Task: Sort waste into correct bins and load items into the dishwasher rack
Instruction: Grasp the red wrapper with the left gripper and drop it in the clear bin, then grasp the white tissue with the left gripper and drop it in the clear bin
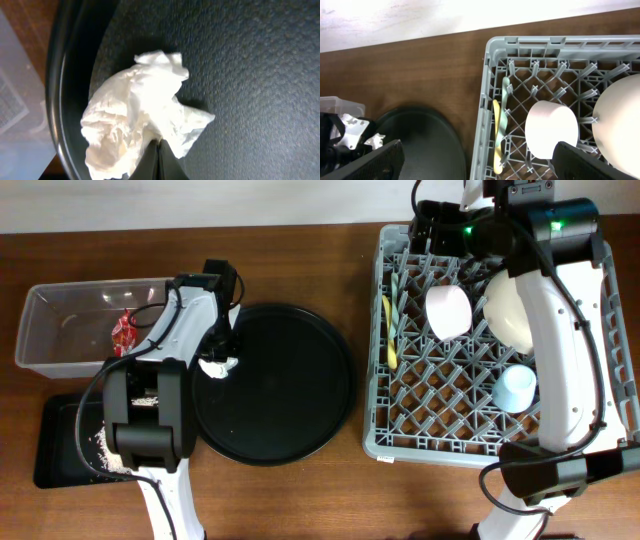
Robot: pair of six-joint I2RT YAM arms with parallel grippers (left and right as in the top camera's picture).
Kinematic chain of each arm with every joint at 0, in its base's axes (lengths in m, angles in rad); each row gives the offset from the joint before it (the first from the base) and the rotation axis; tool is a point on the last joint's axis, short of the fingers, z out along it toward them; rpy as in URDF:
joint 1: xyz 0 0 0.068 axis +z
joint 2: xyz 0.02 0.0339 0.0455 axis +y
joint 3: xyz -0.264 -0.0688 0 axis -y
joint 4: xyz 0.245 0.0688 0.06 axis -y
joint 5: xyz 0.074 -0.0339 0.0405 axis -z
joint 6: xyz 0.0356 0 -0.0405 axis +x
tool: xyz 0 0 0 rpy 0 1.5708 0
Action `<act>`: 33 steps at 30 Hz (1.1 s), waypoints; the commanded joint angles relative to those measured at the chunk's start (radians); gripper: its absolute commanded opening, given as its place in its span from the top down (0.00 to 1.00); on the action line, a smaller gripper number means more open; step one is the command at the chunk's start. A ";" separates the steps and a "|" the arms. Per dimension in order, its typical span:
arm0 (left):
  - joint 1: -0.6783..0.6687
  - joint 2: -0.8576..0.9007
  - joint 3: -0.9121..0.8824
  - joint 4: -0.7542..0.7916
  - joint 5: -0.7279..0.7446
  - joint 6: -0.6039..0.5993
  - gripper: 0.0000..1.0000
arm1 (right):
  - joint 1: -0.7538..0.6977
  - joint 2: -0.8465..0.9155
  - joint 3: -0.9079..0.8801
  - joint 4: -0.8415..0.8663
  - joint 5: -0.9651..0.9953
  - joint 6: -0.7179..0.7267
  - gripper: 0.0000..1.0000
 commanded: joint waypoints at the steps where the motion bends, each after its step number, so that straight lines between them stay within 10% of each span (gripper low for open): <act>1: 0.002 -0.041 0.102 -0.058 -0.008 0.000 0.99 | -0.003 0.000 0.001 -0.001 -0.008 0.008 0.02; 22: 0.260 -0.261 0.295 -0.097 -0.126 -0.063 0.99 | -0.003 0.000 0.001 -0.001 -0.008 0.008 0.02; 25: 0.302 -0.232 0.294 -0.093 -0.100 -0.064 0.67 | -0.003 0.000 0.001 -0.001 -0.008 0.008 0.02; 27: 0.322 -0.233 0.296 -0.086 -0.095 -0.064 0.65 | -0.003 0.000 0.001 -0.001 -0.008 0.008 0.02; 30: 0.335 -0.234 0.301 -0.132 0.187 0.001 0.77 | -0.003 0.000 0.001 -0.001 -0.008 0.008 0.02; 33: 0.288 -0.220 0.277 -0.158 0.426 0.168 0.66 | -0.003 0.000 0.001 -0.001 -0.008 0.008 0.02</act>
